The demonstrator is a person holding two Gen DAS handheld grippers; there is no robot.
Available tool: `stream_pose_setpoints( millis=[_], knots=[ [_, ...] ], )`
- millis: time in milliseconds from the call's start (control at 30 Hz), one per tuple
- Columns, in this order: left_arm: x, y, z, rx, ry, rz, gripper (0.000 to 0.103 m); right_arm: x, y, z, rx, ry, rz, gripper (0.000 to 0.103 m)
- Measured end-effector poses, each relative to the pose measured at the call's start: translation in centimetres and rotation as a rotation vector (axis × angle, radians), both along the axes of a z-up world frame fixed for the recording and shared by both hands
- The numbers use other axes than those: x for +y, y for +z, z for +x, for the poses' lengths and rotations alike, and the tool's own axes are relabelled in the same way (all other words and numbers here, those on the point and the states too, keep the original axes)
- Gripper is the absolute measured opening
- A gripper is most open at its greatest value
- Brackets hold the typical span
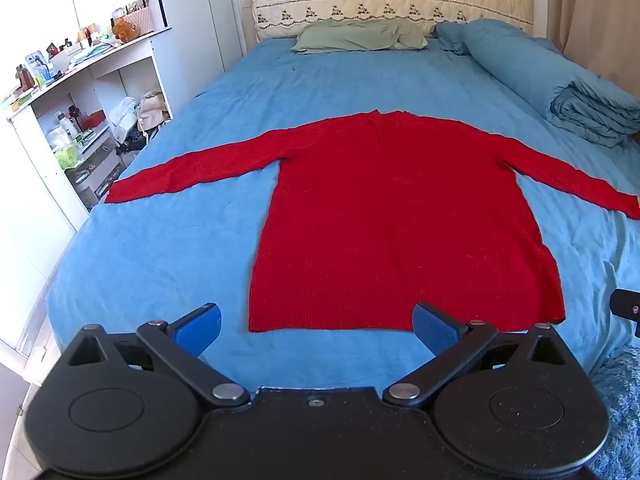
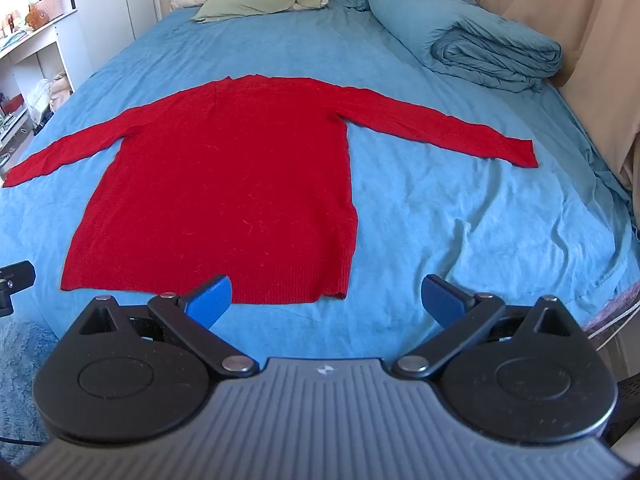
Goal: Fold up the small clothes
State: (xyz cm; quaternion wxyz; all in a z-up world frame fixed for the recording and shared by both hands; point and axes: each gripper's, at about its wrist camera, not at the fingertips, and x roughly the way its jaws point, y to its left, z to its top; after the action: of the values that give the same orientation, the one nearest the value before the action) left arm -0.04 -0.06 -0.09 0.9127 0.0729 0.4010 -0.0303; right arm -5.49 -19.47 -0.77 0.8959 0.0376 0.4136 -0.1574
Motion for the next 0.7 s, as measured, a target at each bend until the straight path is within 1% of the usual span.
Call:
stream_pose_setpoints(
  millis=[700],
  knots=[
    [-0.38, 0.61, 0.34, -0.004, -0.001, 0.005, 0.103, 0.13, 0.08, -0.01, 0.0, 0.0, -0.003, 0.103]
  ],
)
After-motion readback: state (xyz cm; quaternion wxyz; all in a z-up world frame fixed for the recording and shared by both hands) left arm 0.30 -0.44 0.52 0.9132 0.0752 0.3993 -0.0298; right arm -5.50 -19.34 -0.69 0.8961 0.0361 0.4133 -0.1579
